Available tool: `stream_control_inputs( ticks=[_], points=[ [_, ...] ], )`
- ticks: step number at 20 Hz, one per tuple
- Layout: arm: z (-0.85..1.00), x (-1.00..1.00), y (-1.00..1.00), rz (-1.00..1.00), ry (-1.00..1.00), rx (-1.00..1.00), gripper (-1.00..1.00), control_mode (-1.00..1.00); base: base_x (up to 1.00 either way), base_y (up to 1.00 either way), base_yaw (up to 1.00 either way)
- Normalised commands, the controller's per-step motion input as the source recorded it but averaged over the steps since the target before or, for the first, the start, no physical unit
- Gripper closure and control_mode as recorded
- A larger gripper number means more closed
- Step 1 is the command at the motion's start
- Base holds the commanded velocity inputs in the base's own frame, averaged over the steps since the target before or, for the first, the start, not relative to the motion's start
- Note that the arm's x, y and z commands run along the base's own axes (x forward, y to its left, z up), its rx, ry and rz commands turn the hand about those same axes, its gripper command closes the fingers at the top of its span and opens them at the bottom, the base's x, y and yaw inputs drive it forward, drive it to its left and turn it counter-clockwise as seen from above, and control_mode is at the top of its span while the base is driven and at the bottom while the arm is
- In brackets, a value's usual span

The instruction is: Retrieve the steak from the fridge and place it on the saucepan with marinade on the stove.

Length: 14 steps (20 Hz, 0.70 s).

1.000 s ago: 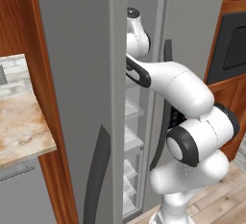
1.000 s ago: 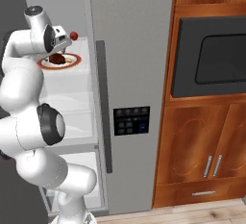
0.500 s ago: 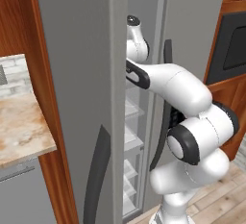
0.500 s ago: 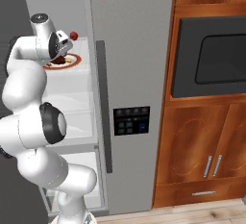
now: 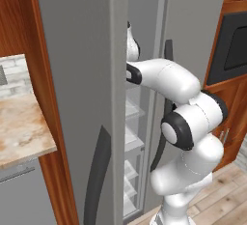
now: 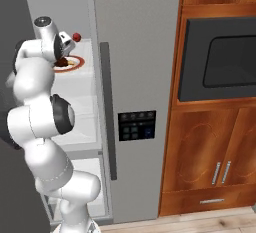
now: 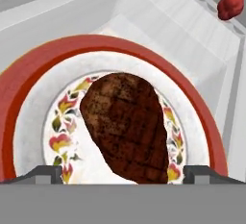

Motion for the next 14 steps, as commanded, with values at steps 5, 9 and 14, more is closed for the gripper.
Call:
stream_control_inputs(
  ticks=[5,9,14],
  points=[
    [0.0,0.57,0.09,0.02,0.0,-0.03,-1.0,-1.0,0.0,0.0,0.0],
    [-0.11,0.27,0.0,0.05,0.04,-0.05,-1.0,-1.0,0.0,0.0,0.0],
    [-0.23,0.0,0.0,0.07,0.06,-0.09,-1.0,-1.0,0.0,0.0,0.0]
  ],
)
